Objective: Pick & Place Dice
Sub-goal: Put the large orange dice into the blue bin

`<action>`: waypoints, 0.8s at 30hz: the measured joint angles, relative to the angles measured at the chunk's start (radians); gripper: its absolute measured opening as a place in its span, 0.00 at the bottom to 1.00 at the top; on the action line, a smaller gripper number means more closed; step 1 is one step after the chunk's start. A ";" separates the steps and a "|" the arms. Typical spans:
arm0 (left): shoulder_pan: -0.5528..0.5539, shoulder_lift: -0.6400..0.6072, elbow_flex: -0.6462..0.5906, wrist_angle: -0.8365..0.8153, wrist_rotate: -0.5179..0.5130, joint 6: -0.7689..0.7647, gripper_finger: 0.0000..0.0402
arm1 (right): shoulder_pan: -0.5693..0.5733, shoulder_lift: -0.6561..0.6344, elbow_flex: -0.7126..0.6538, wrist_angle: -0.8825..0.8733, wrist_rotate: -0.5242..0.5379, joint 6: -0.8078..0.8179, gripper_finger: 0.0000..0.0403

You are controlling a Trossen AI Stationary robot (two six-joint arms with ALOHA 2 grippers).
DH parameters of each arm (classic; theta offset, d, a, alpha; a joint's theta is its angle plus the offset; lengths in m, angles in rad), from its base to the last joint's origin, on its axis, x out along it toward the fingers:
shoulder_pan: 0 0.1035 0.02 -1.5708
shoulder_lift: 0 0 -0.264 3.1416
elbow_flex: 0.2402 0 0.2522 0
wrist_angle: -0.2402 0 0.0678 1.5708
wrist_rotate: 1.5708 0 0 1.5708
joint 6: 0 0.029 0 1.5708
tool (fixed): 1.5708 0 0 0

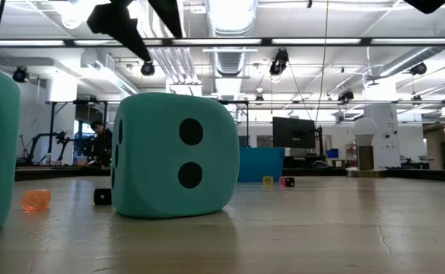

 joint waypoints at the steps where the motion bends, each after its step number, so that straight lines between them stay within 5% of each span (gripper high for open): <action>1: -0.004 0.000 0.000 0.017 0.000 0.029 0.97 | 0.000 0.000 0.000 0.000 0.000 -0.001 0.02; 12: -0.038 0.000 0.000 0.143 0.000 0.262 0.98 | 0.000 0.000 -0.001 0.000 0.006 -0.021 0.05; 24: -0.038 0.001 0.000 0.142 0.000 0.264 0.99 | 0.000 0.000 -0.002 0.001 0.007 -0.045 0.31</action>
